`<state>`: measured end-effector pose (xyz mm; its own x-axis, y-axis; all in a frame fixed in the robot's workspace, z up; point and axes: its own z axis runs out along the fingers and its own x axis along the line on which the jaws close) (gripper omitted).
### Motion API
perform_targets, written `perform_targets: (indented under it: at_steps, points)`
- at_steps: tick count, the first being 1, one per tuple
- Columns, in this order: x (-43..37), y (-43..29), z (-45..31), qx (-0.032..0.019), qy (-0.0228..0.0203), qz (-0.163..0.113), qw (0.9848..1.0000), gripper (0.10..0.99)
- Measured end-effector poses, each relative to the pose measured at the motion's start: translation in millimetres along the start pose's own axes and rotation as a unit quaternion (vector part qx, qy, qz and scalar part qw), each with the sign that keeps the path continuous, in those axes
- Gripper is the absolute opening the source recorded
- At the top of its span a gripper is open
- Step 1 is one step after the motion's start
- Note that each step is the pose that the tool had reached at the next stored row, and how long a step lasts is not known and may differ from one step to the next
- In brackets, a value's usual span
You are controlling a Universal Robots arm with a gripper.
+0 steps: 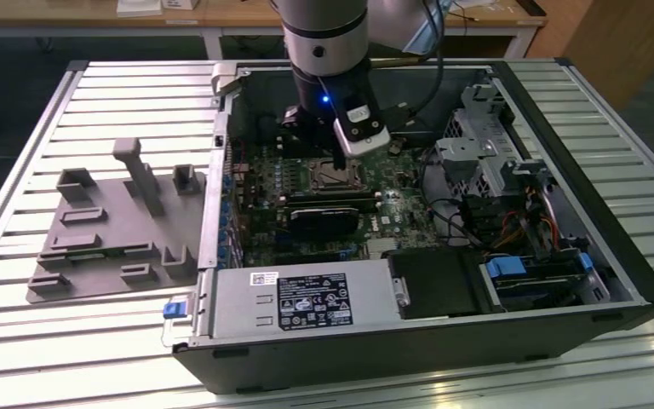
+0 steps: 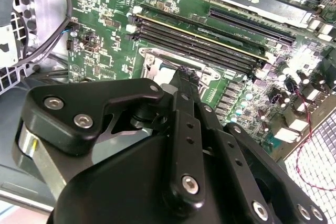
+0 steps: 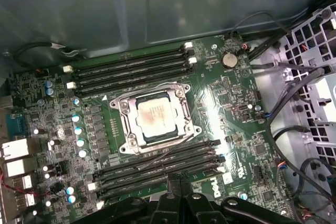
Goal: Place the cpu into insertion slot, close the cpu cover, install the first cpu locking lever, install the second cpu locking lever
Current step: 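Install the second cpu locking lever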
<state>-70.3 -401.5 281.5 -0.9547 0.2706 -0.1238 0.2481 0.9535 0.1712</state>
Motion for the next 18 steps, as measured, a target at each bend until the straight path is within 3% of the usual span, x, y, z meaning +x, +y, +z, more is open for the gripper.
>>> perform_targets:
  at_steps: [18]
  points:
    - [5.1, 2.3, 7.9, -0.0001, 0.0000, 0.000, 1.0000, 0.102]
